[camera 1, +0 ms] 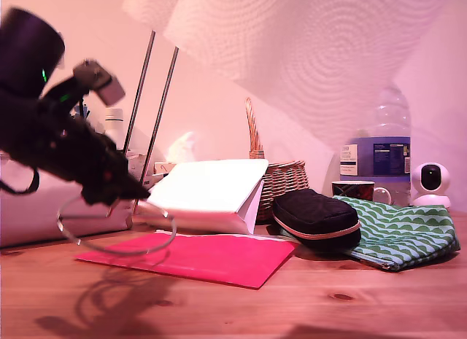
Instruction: Insert the paper towel roll into the metallic stand.
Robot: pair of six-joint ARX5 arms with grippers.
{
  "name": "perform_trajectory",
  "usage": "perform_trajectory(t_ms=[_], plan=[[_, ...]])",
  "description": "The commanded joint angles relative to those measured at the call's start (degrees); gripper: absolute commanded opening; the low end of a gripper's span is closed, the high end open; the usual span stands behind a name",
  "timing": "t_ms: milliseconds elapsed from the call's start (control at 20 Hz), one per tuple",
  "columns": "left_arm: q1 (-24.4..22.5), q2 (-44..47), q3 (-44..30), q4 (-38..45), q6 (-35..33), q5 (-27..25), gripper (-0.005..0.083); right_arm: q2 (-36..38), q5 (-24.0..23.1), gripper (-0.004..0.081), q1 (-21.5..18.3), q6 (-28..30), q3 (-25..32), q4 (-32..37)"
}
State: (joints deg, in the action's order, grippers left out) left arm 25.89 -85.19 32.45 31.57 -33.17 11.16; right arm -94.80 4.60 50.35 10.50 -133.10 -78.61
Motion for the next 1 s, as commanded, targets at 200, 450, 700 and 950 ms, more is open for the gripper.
perform_trajectory(t_ms=[200,450,700,950], plan=[[0.8,3.9,-0.6,0.4,0.2,0.4,-0.0024,-2.3,1.3,-0.0009,0.4,-0.1,-0.3,0.9],[1.1,3.9,-0.6,-0.3,0.4,1.4,-0.0024,-2.3,1.2,0.0225,1.0,-0.2,-0.3,1.0],[1.1,3.9,-0.6,-0.8,1.9,3.4,-0.0024,-2.3,0.9,0.0338,2.1,-0.2,-0.4,1.2],[1.1,3.7,-0.6,-2.6,3.3,5.2,-0.0024,-2.3,0.9,0.0341,2.1,-0.3,-0.4,1.1]])
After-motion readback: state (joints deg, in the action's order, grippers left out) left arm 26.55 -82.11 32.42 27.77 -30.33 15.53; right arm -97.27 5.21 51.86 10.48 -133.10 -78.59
